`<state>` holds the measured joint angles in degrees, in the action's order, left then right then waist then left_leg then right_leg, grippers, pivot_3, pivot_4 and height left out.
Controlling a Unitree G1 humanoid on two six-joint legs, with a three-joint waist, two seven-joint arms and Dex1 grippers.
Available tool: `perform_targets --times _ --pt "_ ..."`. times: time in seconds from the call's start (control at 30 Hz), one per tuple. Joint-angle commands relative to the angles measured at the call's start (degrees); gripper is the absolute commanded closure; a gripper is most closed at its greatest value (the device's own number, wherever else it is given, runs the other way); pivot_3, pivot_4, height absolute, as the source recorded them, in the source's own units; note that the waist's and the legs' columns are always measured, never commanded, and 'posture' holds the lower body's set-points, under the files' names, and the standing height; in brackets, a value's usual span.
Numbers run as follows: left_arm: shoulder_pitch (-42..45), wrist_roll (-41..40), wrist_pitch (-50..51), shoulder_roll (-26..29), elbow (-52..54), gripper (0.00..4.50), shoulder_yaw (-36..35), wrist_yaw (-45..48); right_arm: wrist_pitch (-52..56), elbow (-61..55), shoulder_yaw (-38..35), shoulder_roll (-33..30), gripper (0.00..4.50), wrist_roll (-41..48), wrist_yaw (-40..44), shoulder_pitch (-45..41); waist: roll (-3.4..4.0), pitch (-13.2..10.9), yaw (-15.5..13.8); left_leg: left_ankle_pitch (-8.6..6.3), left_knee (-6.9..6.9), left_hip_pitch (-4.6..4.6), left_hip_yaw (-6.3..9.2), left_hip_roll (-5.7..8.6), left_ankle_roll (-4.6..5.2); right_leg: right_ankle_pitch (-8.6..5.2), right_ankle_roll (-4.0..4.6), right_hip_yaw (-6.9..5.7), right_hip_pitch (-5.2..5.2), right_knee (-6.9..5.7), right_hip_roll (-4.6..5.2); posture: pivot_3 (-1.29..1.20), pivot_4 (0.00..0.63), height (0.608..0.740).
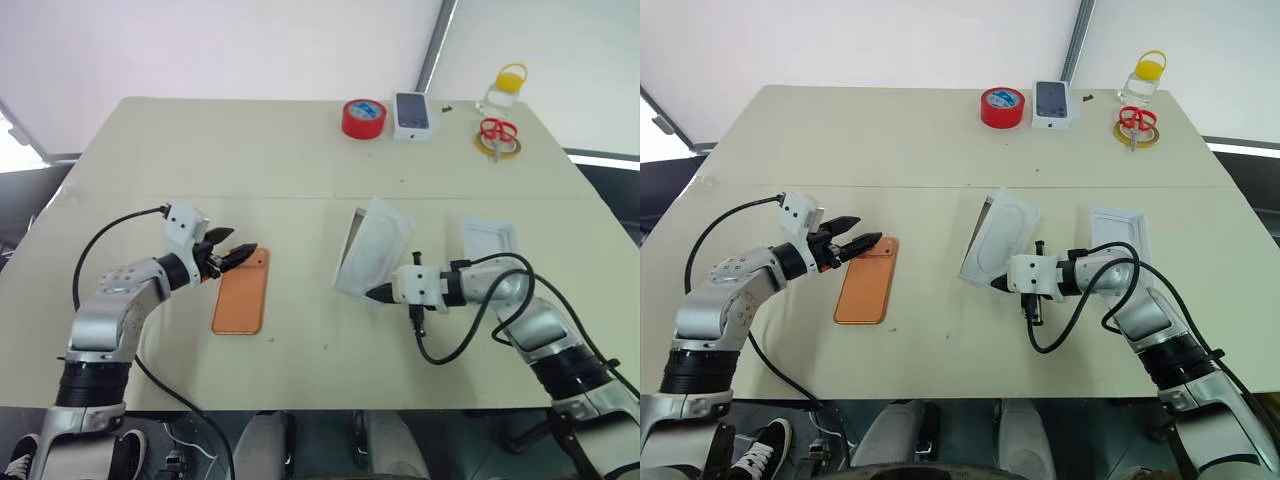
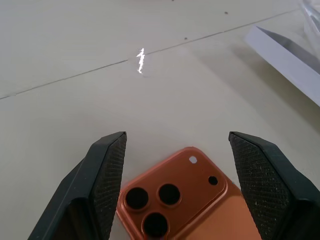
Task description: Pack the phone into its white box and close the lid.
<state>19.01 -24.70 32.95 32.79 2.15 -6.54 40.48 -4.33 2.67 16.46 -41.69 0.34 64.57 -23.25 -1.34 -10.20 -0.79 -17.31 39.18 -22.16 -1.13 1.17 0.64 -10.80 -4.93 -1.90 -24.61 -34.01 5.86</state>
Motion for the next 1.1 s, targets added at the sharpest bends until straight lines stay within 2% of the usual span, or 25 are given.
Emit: perform_targets --times 0.03,0.1,0.27,0.37,0.53,0.7,0.77,0.83,0.93,1.1 --pt "1.2 -0.2 -0.7 0.6 0.8 1.03 -0.9 0.3 -1.8 2.2 -0.6 -0.1 4.49 -1.2 -0.7 -0.9 0.00 0.0 0.1 0.00 0.00 0.00 0.00 0.00 0.00 0.00 0.00 0.00 0.00 0.00 0.00 0.00 0.150 0.740" --pt "1.2 0.3 -1.5 0.4 0.5 1.03 -0.9 0.3 -1.8 2.3 -0.6 1.0 4.49 -0.8 -1.0 -2.1 0.00 0.0 0.1 0.00 0.01 0.00 -0.01 0.00 0.00 0.00 0.00 0.01 -0.01 0.00 0.00 0.00 0.150 0.740" --pt "1.4 -0.1 -2.0 0.0 0.5 1.03 -1.2 0.8 3.8 -1.9 -3.0 2.7 4.49 7.6 2.7 -3.4 0.03 0.0 0.2 0.00 0.00 -0.02 -0.01 -0.05 -0.01 0.01 -0.01 0.01 -0.06 -0.02 -0.03 0.00 0.150 0.740" --pt "1.2 -0.6 -1.7 0.1 0.4 1.03 -1.5 1.3 3.0 1.5 -4.4 4.3 4.49 8.0 1.2 -7.5 0.03 0.0 0.2 0.00 0.00 -0.02 -0.03 -0.04 0.00 0.01 -0.01 0.01 -0.07 -0.02 -0.01 0.00 0.150 0.740" --pt "1.1 -0.3 -1.7 -0.6 0.6 1.03 -1.2 0.6 -7.2 13.8 -1.0 8.3 4.49 -3.9 -9.1 -14.9 0.03 0.0 0.6 0.00 -0.03 0.00 -0.03 -0.07 -0.02 0.01 -0.01 0.00 -0.09 -0.05 -0.06 0.00 0.150 0.740" --pt "0.8 -1.2 0.3 -0.7 1.4 1.03 -2.0 -0.1 -11.9 17.4 3.6 11.6 4.49 -10.3 -11.7 -15.7 0.04 0.0 0.6 0.02 -0.05 -0.09 -0.04 -0.05 -0.04 0.10 -0.13 0.02 -0.16 -0.06 -0.06 0.00 0.150 0.740" --pt "0.3 -3.7 5.1 0.3 1.9 1.03 -3.1 0.4 -13.5 16.8 4.3 12.1 4.49 -10.7 -11.7 -15.1 0.05 0.0 0.7 0.02 -0.05 -0.11 -0.06 -0.03 -0.04 0.11 -0.15 0.04 -0.19 -0.06 -0.04 0.00 0.150 0.740" --pt "-0.8 -12.2 19.8 3.5 4.4 1.03 -5.1 2.7 -10.2 13.9 2.9 14.0 4.49 -7.1 -11.1 -14.8 0.01 -0.1 1.3 0.02 -0.04 -0.12 -0.05 -0.03 -0.03 0.11 -0.15 0.04 -0.19 -0.08 -0.04 0.00 0.150 0.740" --pt "-2.1 -23.0 32.9 6.8 5.9 1.03 -10.9 4.8 -3.5 8.5 2.0 16.4 4.49 -3.6 -10.5 -15.2 0.05 -0.1 1.9 0.02 -0.04 -0.10 -0.02 -0.08 -0.03 0.12 -0.18 0.04 -0.21 -0.14 -0.07 0.00 0.150 0.740" --pt "-6.3 -19.7 30.4 10.9 2.3 1.03 -13.8 3.5 6.3 3.0 5.0 25.2 4.49 -5.6 -16.0 -14.7 0.09 -0.1 2.1 0.03 -0.09 -0.04 0.01 -0.30 -0.07 0.11 -0.16 0.06 -0.30 -0.25 -0.30 0.00 0.150 0.740"
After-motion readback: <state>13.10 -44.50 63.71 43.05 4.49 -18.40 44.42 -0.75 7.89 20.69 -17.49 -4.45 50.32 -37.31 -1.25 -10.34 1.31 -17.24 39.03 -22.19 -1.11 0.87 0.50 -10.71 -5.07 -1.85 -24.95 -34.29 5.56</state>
